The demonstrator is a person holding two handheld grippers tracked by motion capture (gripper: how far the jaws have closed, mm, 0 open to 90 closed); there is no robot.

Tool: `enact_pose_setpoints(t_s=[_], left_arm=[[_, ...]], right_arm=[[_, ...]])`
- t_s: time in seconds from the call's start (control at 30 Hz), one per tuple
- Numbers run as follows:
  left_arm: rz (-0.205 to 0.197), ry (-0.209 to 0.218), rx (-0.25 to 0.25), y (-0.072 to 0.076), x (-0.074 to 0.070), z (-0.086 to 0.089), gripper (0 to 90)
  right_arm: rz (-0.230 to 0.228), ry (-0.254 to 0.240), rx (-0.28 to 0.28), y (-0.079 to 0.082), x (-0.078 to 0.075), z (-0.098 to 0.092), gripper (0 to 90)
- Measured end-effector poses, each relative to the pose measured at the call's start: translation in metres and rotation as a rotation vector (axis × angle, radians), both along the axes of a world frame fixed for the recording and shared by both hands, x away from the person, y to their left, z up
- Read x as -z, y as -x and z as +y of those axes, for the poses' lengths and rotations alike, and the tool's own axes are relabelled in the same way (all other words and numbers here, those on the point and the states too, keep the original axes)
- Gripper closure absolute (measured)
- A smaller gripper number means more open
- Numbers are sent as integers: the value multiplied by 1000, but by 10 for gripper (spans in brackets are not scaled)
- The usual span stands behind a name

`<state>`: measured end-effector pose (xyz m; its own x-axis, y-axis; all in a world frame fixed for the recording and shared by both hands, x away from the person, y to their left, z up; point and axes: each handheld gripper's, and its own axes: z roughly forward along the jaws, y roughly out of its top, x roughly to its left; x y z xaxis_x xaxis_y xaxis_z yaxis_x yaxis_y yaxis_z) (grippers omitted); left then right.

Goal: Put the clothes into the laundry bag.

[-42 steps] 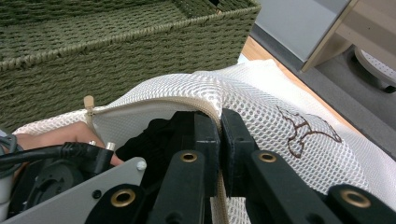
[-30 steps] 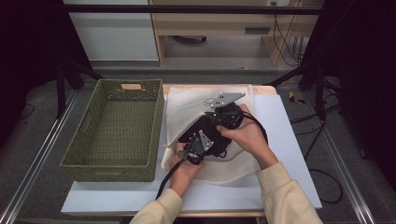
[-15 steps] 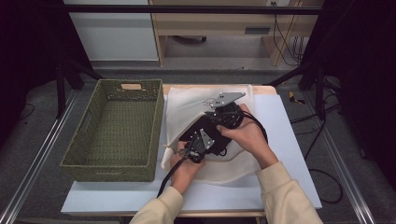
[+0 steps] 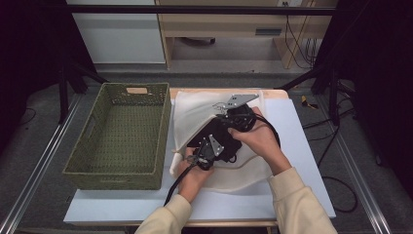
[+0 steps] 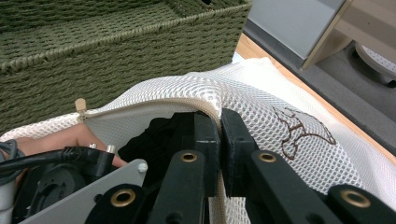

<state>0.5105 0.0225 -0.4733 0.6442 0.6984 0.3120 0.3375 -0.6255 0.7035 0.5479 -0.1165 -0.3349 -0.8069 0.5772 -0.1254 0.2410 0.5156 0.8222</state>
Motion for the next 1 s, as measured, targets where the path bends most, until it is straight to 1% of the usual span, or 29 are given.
enact_pose_setpoints(t_s=[0.1, 0.4, 0.43, 0.67, 0.77, 1.0], left_arm=[[0, -14, 3, 0, -1, 0, 900], [3, -20, 6, -1, -1, -1, 900], [4, -25, 8, -1, -2, 0, 900], [8, -28, 3, -2, -2, -2, 900], [4, -37, 0, -2, -3, -3, 900], [7, -42, 0, -5, -3, -5, 900]], right_arm=[[3, -11, 7, -3, 1, -1, 868], [9, -21, 15, -13, 5, -5, 868], [9, -24, 16, -14, 6, -5, 868], [4, -42, 16, -19, 4, -7, 868], [8, -63, 11, -20, 2, -7, 868], [9, -55, 11, -20, 1, -6, 868]])
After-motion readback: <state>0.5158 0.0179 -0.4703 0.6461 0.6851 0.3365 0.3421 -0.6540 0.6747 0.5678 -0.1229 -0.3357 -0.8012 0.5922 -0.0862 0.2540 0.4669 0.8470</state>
